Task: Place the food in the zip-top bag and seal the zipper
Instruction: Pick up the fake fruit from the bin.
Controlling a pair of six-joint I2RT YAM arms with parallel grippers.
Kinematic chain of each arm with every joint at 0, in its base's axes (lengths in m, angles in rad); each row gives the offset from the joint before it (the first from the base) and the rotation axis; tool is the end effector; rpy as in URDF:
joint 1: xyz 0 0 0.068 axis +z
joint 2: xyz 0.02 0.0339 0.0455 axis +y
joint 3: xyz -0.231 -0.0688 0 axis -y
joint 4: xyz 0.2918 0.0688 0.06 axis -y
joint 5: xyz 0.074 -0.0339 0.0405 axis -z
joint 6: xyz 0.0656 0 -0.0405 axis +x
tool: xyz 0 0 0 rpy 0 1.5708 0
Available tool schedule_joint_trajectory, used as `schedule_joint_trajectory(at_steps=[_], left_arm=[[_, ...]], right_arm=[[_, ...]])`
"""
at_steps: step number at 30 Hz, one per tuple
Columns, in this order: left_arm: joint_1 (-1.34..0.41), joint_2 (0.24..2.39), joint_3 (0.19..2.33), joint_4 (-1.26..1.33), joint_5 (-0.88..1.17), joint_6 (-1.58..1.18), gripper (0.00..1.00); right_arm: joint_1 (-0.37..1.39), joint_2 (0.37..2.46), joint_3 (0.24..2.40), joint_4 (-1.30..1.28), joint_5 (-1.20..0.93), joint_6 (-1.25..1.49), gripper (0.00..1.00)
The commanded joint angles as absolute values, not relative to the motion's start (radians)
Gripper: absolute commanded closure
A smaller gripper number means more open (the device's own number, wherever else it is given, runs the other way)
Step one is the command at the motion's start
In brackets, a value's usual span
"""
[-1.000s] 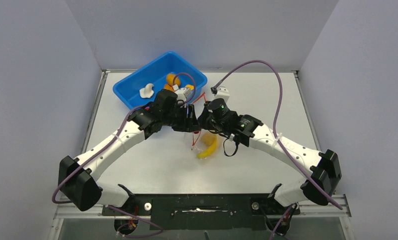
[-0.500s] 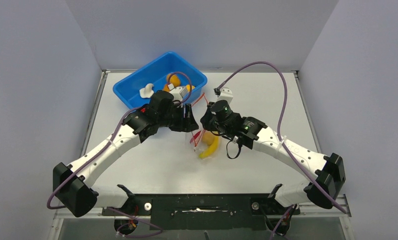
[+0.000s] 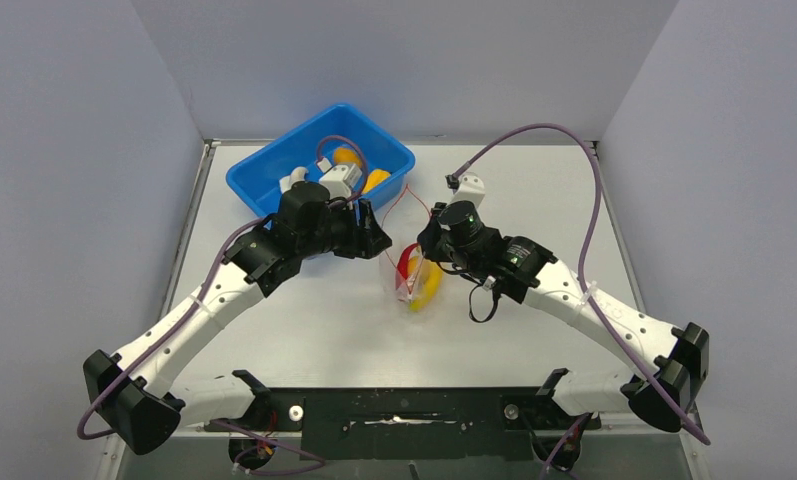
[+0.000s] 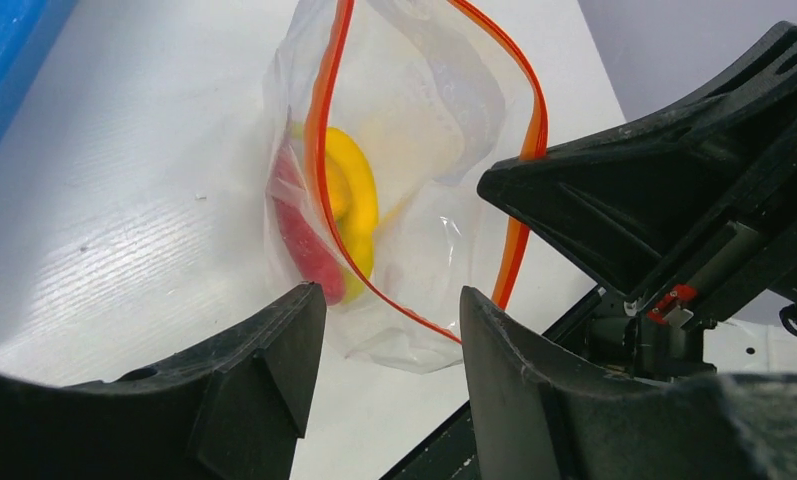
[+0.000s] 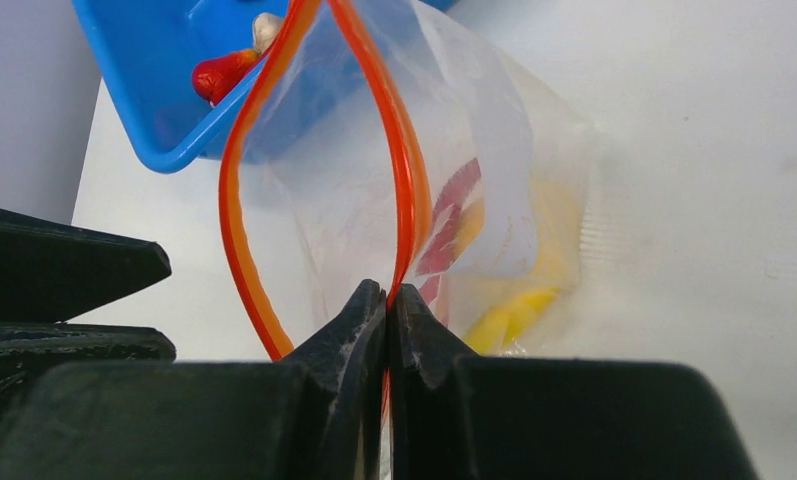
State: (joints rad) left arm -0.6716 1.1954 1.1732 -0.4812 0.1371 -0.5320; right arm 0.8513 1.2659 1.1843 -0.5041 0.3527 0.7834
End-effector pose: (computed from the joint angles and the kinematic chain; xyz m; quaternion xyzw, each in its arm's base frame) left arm 0.2685 -0.2249 0.3149 0.0947 0.8544 -0.3359 0.3850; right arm 0.2539 0.2553 0.2949 0.0535 0.8698 0.2338 0.4312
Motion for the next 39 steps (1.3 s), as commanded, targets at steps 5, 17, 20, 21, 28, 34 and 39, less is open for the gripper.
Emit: schedule_joint_trajectory(at_steps=[5,17,20,21,28,34,39], left_arm=[[-0.671,1.131,1.122,-0.258,0.187,-0.582,0.47],[-0.639,1.183,1.11,-0.298,-0.056,-0.493,0.44],[-0.604,1.184,1.104,-0.287,-0.091,-0.46,0.42],[-0.588,1.187,1.106,-0.287,-0.098,-0.446,0.41],[-0.437,1.245,1.119,-0.267,-0.092,-0.387,0.41],[-0.352,1.36,1.173,-0.218,-0.128,-0.346,0.41],[-0.309,1.497,1.245,-0.143,-0.118,-0.322,0.4]], right_arm=[[0.822,1.174,1.202,-0.526,0.383,0.756,1.0],[0.804,1.113,1.188,-0.621,0.41,0.754,1.0],[0.804,1.083,1.175,-0.648,0.43,0.755,1.0],[0.805,1.073,1.165,-0.649,0.436,0.755,1.0],[0.804,1.049,1.064,-0.572,0.391,0.756,1.0],[0.805,1.064,1.039,-0.538,0.328,0.76,1.0],[0.799,1.087,1.086,-0.561,0.333,0.716,1.0]])
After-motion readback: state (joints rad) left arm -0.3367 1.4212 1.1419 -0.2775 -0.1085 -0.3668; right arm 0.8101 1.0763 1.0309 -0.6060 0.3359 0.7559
